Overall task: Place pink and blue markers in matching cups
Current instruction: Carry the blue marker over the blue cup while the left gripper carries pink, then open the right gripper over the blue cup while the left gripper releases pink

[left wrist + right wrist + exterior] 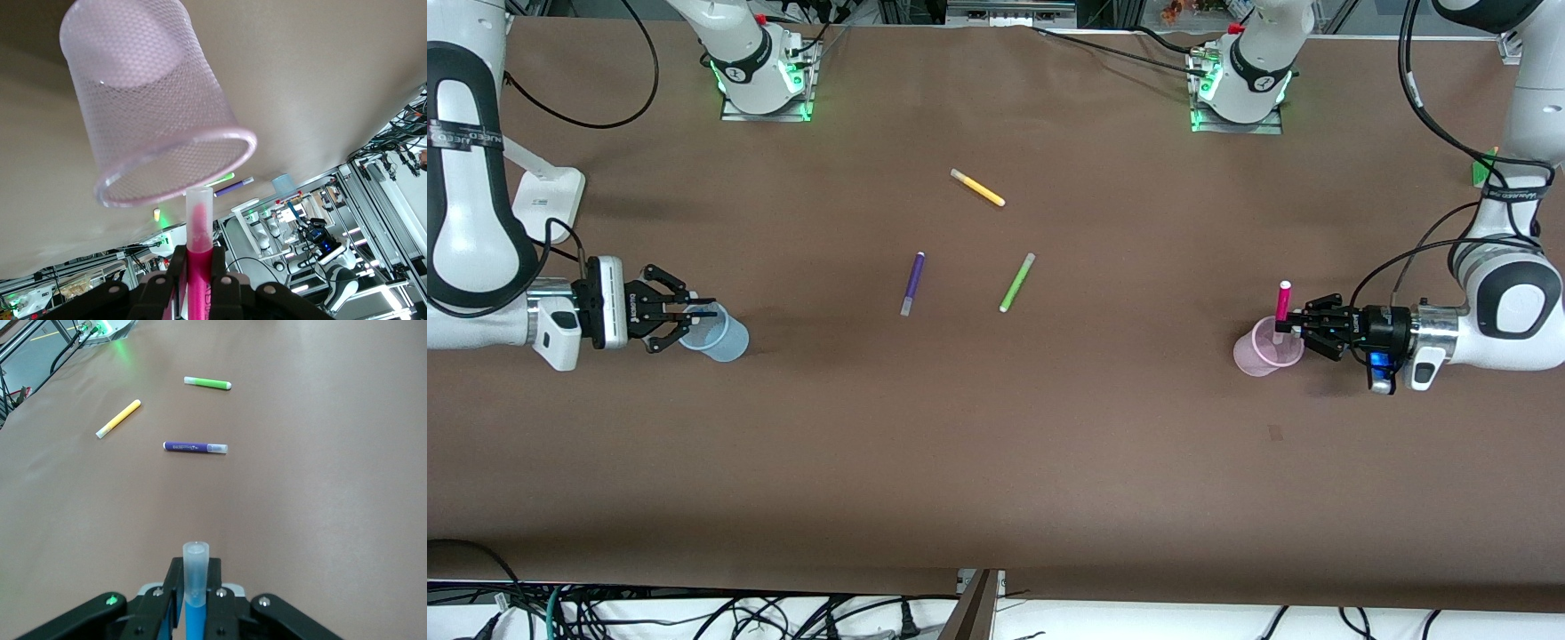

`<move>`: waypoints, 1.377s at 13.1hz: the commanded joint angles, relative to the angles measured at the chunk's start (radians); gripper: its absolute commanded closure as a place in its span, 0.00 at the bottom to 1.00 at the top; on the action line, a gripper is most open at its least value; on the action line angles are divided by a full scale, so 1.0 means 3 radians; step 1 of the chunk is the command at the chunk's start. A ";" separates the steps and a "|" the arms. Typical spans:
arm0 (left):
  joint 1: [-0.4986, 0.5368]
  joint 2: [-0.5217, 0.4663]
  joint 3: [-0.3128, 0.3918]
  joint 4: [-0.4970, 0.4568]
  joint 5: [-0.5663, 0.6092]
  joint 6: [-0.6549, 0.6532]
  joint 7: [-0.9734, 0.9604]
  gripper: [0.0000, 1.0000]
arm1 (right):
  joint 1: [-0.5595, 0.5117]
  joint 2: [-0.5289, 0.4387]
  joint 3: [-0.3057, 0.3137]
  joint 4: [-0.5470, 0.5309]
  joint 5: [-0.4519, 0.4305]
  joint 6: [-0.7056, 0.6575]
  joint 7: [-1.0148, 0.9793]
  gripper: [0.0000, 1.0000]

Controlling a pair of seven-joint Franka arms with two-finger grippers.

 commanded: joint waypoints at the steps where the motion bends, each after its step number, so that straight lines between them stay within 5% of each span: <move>1: 0.0044 0.0086 -0.0032 0.0056 -0.0102 -0.0028 0.0128 1.00 | -0.0029 0.0044 0.0010 -0.0052 0.0101 0.0034 -0.0082 1.00; 5: 0.0044 0.0143 -0.0016 0.0061 -0.0102 -0.0023 0.0215 1.00 | -0.0039 0.0141 0.0010 -0.0026 0.0147 0.0085 -0.0082 1.00; 6: 0.0049 0.0173 -0.0016 0.0066 -0.0102 -0.0023 0.0230 1.00 | -0.0039 0.0141 0.0010 -0.0021 0.0172 0.0085 -0.0057 0.90; 7: 0.0059 0.0214 -0.0016 0.0091 -0.0102 -0.0023 0.0261 1.00 | -0.0039 0.0141 0.0010 -0.0006 0.0173 0.0095 -0.0026 0.29; 8: 0.0059 0.0295 -0.0016 0.0228 -0.0096 -0.0028 0.0261 0.86 | -0.0054 0.0141 0.0010 0.0025 0.0183 0.0100 0.0004 0.00; 10: 0.0064 0.0347 -0.0016 0.0342 -0.0091 -0.0044 0.0256 0.54 | -0.0055 0.0126 0.0010 0.0137 0.0147 0.0070 0.0269 0.00; 13: 0.0064 0.0347 -0.0016 0.0342 -0.0086 -0.0044 0.0256 0.30 | -0.0034 0.0095 0.0010 0.0306 0.0101 0.0034 0.1071 0.00; 18: 0.0069 0.0245 -0.0016 0.0494 -0.0051 -0.0278 -0.0013 0.29 | 0.0078 -0.0012 0.0040 0.0612 -0.0297 0.0003 0.2885 0.00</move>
